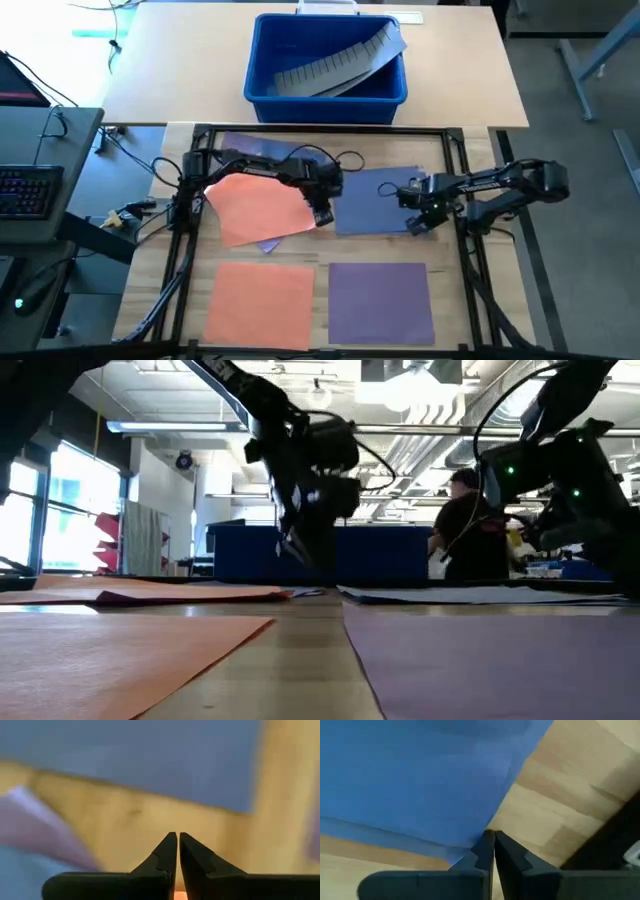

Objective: Organize paper
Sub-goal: Stack the blue paper on top of the blue paper

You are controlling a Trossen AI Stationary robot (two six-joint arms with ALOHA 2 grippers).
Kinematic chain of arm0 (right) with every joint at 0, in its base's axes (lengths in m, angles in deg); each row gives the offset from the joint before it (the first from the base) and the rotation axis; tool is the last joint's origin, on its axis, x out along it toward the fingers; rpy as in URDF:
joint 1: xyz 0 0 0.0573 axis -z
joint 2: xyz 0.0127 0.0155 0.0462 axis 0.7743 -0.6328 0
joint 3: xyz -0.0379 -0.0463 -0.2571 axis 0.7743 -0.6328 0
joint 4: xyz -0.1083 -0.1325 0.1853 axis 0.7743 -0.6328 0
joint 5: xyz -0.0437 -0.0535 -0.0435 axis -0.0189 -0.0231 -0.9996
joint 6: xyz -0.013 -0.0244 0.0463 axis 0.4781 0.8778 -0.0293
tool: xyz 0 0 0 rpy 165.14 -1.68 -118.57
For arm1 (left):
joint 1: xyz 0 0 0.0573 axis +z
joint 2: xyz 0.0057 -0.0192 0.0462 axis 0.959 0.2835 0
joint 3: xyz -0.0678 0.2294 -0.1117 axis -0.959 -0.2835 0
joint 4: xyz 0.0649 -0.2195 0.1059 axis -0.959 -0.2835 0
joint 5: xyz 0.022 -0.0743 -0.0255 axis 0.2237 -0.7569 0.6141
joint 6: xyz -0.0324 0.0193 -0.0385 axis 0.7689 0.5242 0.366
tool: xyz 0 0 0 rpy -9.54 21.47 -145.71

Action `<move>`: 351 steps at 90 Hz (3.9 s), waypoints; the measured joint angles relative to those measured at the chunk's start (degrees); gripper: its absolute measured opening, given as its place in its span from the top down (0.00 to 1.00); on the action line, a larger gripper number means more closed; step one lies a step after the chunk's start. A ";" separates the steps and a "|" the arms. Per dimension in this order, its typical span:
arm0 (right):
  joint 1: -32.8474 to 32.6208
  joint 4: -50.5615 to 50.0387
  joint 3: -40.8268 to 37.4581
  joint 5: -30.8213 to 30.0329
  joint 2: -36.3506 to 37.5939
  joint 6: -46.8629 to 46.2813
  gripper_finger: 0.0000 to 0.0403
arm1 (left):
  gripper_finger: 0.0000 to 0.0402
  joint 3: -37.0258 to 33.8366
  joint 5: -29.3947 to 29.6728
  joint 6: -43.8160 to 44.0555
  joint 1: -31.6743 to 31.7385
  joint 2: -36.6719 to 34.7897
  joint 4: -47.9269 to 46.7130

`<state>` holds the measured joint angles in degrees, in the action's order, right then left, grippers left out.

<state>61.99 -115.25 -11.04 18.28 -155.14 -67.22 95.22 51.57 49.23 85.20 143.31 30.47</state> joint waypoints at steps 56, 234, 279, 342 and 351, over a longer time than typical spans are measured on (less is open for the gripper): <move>-8.08 -5.46 3.04 4.49 1.96 3.27 1.00 | 1.00 0.11 11.21 3.30 2.07 -2.01 4.98; -11.83 25.48 2.63 -5.12 -1.87 34.73 0.59 | 1.00 0.11 -11.18 5.21 0.59 -1.64 4.58; -7.86 16.44 3.59 -11.07 5.00 38.62 0.55 | 1.00 0.11 -10.96 2.89 -4.13 -1.64 3.96; -3.74 20.78 3.09 -7.38 -3.36 50.17 0.35 | 1.00 0.11 -10.70 4.88 -5.36 -1.64 2.78; -3.79 20.71 3.09 -7.10 -3.78 49.80 0.42 | 1.00 0.11 -10.68 4.90 -5.36 -1.64 2.78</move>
<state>58.21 -94.54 -7.95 11.18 -158.91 -17.42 95.33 40.90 54.13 79.84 141.68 33.25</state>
